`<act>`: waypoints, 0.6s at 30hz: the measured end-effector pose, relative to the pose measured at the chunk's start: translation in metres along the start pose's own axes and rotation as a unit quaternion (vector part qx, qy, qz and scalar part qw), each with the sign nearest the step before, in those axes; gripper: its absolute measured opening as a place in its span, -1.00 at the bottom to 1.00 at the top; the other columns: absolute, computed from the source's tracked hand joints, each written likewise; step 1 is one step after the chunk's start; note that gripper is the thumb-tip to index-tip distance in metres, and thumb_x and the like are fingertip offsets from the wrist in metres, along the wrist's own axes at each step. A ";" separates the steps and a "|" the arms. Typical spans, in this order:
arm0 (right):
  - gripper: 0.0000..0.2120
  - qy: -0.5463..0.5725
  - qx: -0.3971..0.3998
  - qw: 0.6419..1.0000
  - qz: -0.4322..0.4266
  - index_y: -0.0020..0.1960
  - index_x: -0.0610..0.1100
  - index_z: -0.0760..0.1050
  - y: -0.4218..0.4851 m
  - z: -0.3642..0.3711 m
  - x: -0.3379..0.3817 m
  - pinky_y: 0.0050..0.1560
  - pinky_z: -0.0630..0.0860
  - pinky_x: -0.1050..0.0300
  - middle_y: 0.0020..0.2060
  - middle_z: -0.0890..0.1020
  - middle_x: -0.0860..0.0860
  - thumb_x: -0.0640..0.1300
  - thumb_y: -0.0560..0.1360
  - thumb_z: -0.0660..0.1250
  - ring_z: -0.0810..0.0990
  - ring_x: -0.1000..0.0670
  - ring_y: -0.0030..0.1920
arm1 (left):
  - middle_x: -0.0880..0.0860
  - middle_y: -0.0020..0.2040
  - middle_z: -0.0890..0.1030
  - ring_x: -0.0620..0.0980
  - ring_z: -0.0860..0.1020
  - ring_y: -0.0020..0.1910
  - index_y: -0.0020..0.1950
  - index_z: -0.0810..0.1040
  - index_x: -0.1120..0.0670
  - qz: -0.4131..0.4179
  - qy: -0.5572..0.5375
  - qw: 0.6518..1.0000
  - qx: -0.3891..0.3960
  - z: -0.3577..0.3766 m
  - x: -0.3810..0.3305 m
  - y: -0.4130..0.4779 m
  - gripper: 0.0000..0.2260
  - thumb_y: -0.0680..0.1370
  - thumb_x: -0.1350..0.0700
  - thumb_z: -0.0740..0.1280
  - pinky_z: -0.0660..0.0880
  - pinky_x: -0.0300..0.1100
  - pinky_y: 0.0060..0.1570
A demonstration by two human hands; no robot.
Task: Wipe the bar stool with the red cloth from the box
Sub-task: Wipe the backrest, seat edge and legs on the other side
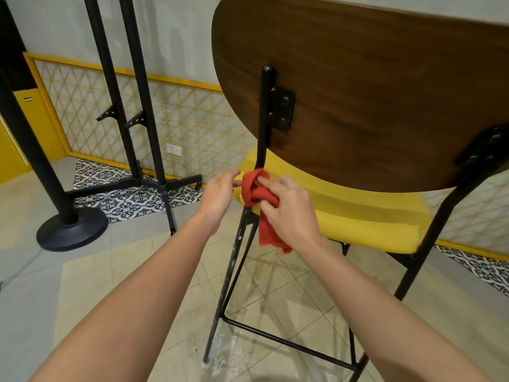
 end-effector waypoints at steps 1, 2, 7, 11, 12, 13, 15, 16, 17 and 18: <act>-0.57 -0.001 -0.034 0.999 -0.026 0.34 -0.01 0.45 0.002 -0.006 0.009 0.00 0.45 0.13 0.09 0.50 0.01 -0.16 0.48 0.33 0.50 -0.01 0.04 | 0.00 0.05 0.62 -0.07 0.52 0.13 0.13 0.59 -0.02 0.004 0.004 1.000 0.002 0.000 0.000 -0.001 -0.73 0.60 0.00 0.12 0.33 0.03 0.33; -0.57 -0.027 -0.057 0.996 -0.060 0.34 -0.03 0.45 0.006 -0.008 0.018 -0.10 0.48 0.08 0.08 0.47 -0.03 -0.17 0.48 0.34 0.50 -0.04 0.02 | -0.01 0.05 0.61 -0.12 0.52 0.08 0.04 0.60 -0.06 0.007 0.008 1.000 0.004 -0.001 -0.001 -0.002 -0.75 0.60 0.01 0.12 0.35 0.01 0.31; -0.68 -0.267 0.013 0.958 -0.101 0.28 -0.15 0.38 0.015 0.011 0.036 -0.37 0.28 0.05 0.15 0.34 -0.12 -0.26 0.53 0.24 0.43 -0.13 0.06 | 0.01 0.12 0.60 -0.09 0.52 0.13 0.15 0.59 -0.02 0.010 0.010 1.000 -0.008 -0.010 0.001 -0.002 -0.73 0.60 -0.01 0.14 0.34 0.03 0.33; -0.78 -0.341 0.091 0.921 -0.163 0.15 -0.21 0.43 0.006 0.029 0.037 -0.38 0.28 0.14 0.16 0.34 -0.11 -0.30 0.51 0.27 0.43 -0.12 0.05 | -0.03 0.04 0.60 -0.06 0.50 0.18 0.24 0.53 -0.01 -0.002 0.007 1.000 -0.009 -0.015 0.008 -0.002 -0.70 0.60 0.01 0.12 0.34 0.00 0.33; -0.79 -0.362 0.086 0.911 -0.179 0.11 -0.21 0.46 0.008 0.025 0.036 -0.44 0.30 0.15 0.14 0.38 -0.10 -0.29 0.48 0.32 0.44 -0.12 0.03 | -0.03 0.02 0.61 -0.06 0.50 0.18 0.24 0.54 -0.01 -0.004 0.007 1.000 -0.007 -0.015 0.009 -0.002 -0.70 0.60 0.01 0.12 0.34 0.00 0.33; -0.77 -0.378 0.065 0.902 -0.197 0.08 -0.21 0.49 0.012 0.019 0.037 -0.51 0.33 0.16 0.11 0.43 -0.09 -0.29 0.43 0.37 0.45 -0.12 0.01 | -0.03 0.03 0.61 -0.06 0.50 0.18 0.24 0.54 -0.01 -0.006 0.007 1.000 -0.007 -0.016 0.009 -0.002 -0.70 0.59 0.00 0.12 0.34 0.01 0.32; -0.73 -0.395 0.034 0.888 -0.234 0.08 -0.20 0.53 0.022 0.004 0.040 -0.56 0.36 0.20 0.07 0.50 -0.07 -0.31 0.39 0.40 0.47 -0.13 0.00 | 0.00 0.07 0.62 -0.05 0.49 0.18 0.26 0.54 -0.02 -0.013 0.006 1.000 -0.010 -0.017 0.011 0.000 -0.68 0.59 -0.02 0.12 0.34 0.03 0.33; -0.72 -0.410 0.027 0.875 -0.257 0.09 -0.19 0.54 0.025 -0.001 0.043 -0.54 0.33 0.22 0.06 0.52 -0.06 -0.32 0.39 0.39 0.48 -0.13 0.00 | 0.02 0.09 0.62 -0.04 0.49 0.18 0.26 0.54 -0.02 -0.016 0.005 1.000 -0.012 -0.016 0.011 0.000 -0.68 0.59 -0.01 0.12 0.34 0.04 0.33; -0.73 -0.427 0.036 0.860 -0.275 0.11 -0.18 0.54 0.025 -0.002 0.045 -0.50 0.30 0.23 0.07 0.52 -0.06 -0.31 0.42 0.35 0.48 -0.13 0.03 | 0.03 0.09 0.62 -0.03 0.49 0.18 0.26 0.53 -0.01 -0.019 0.002 1.000 -0.015 -0.016 0.012 0.000 -0.68 0.59 -0.01 0.11 0.34 0.03 0.32; -0.74 -0.436 0.060 0.850 -0.289 0.14 -0.17 0.51 0.025 0.001 0.047 -0.45 0.30 0.21 0.10 0.50 -0.05 -0.31 0.47 0.29 0.46 -0.13 0.09 | 0.03 0.08 0.61 -0.02 0.49 0.18 0.26 0.53 0.00 -0.021 0.003 1.000 -0.016 -0.015 0.012 0.001 -0.68 0.60 -0.01 0.11 0.35 0.02 0.31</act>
Point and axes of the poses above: each hand's wrist, its own y-axis towards the middle knuckle, its own z-axis out of the palm, x = y × z, the point moved 5 cm from there along y, towards the middle knuckle
